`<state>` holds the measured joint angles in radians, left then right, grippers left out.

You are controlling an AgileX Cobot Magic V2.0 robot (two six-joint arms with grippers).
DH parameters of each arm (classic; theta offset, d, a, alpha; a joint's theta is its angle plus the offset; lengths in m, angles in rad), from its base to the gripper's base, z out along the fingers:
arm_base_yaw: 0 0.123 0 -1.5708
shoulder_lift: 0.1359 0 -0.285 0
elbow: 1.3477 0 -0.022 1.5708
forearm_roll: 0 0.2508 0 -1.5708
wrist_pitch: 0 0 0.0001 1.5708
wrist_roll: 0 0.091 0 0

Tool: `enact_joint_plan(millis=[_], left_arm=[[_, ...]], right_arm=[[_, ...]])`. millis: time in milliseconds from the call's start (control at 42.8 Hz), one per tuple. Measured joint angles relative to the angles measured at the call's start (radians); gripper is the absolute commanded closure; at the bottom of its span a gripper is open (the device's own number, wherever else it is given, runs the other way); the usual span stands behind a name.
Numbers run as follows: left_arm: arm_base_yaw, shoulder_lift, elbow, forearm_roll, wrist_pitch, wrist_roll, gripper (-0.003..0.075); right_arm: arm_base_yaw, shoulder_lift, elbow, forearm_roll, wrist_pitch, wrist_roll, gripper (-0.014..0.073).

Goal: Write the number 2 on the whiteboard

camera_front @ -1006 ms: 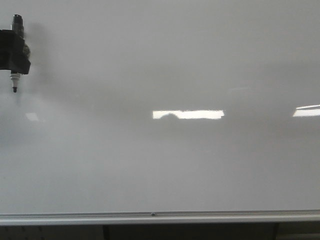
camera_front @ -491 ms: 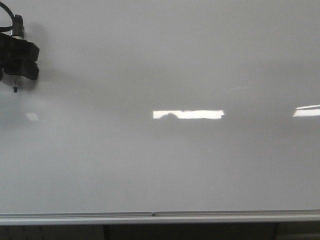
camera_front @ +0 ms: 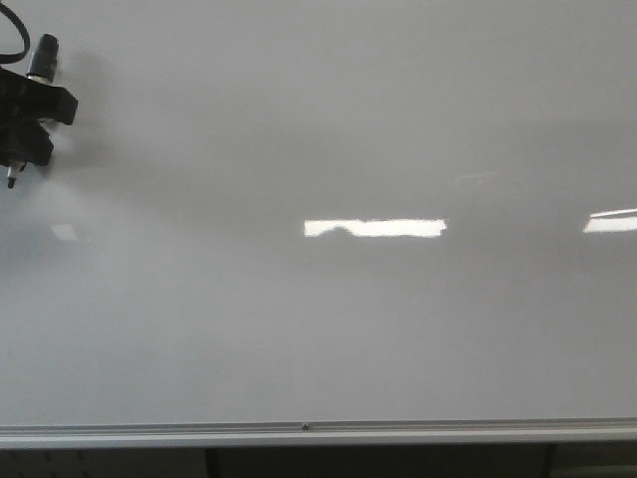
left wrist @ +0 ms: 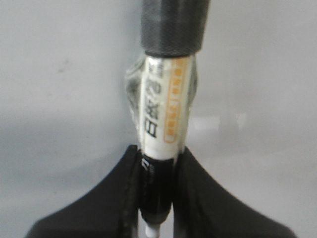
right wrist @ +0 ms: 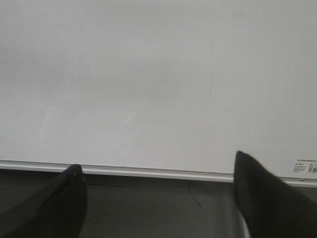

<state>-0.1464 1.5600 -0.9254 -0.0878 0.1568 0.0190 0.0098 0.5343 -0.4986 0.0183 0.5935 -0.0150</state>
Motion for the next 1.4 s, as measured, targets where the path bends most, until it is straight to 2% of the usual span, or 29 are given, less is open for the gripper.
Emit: enact_joint_plan(millis=[187, 444, 585, 749, 865, 982, 1193, 1404], left_arm=[[0.0, -0.11, -0.052, 0.004, 0.275, 0.038, 0.0741], [-0.019, -0.336, -0.063, 0.006, 0.634, 0.163, 0.0741], [-0.072, -0.425, -0.064, 0.002, 0.752, 0.246, 0.0741], [-0.175, -0.448, -0.068, -0.047, 0.873, 0.371, 0.0741], [-0.269, -0.434, -0.076, -0.098, 0.93, 0.472, 0.0741], [-0.368, -0.396, -0.101, -0.112, 0.956, 0.516, 0.0741], [-0.539, -0.3, -0.175, -0.116, 0.954, 0.587, 0.0741], [-0.659, -0.187, -0.275, -0.116, 0.943, 0.627, 0.0741]], right_arm=[[0.0, 0.017, -0.013, 0.023, 0.023, 0.0, -0.0029], [0.0, 0.136, -0.14, 0.091, 0.172, -0.042, -0.0029], [0.0, 0.226, -0.21, 0.202, 0.261, -0.178, -0.0029], [0.005, 0.339, -0.274, 0.404, 0.355, -0.417, -0.0029], [0.054, 0.406, -0.3, 0.53, 0.385, -0.613, -0.0017], [0.156, 0.459, -0.333, 0.599, 0.39, -0.786, -0.0017], [0.377, 0.539, -0.437, 0.621, 0.407, -0.957, -0.0017], [0.504, 0.607, -0.543, 0.621, 0.414, -1.048, -0.0017]])
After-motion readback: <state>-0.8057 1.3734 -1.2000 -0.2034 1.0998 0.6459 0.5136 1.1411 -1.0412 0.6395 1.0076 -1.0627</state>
